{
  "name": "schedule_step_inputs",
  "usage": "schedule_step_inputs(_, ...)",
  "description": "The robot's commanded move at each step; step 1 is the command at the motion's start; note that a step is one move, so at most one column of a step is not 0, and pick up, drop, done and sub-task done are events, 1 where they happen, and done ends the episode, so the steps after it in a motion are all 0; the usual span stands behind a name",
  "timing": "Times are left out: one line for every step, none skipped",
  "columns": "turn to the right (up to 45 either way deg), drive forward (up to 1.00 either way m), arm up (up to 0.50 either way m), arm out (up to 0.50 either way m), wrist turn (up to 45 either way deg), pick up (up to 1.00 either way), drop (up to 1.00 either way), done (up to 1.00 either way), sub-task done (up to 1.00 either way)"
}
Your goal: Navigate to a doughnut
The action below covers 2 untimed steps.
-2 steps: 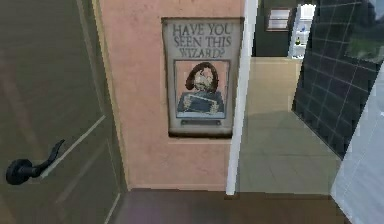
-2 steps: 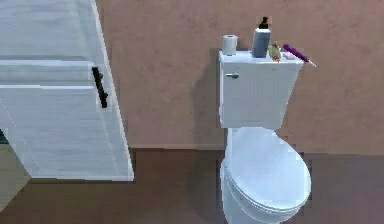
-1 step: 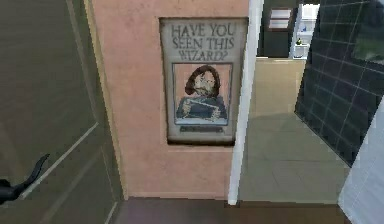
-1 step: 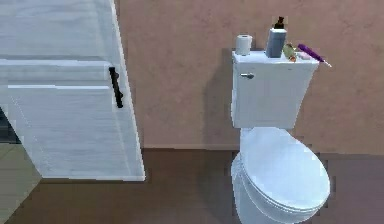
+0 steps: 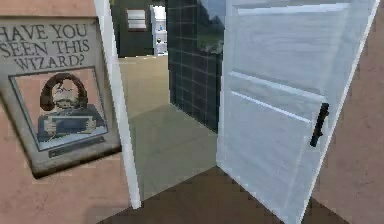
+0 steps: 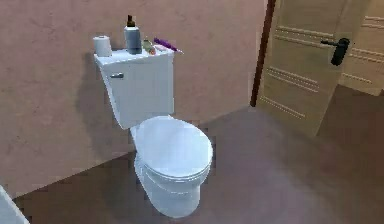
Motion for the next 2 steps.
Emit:
schedule_step_inputs(0.0, 0.75, 0.0, 0.0, 0.0, 0.0, 0.0, 0.0, 0.0)
schedule_step_inputs(12.0, 0.0, 0.0, 0.0, 0.0, 0.0, 0.0, 0.0, 0.0)
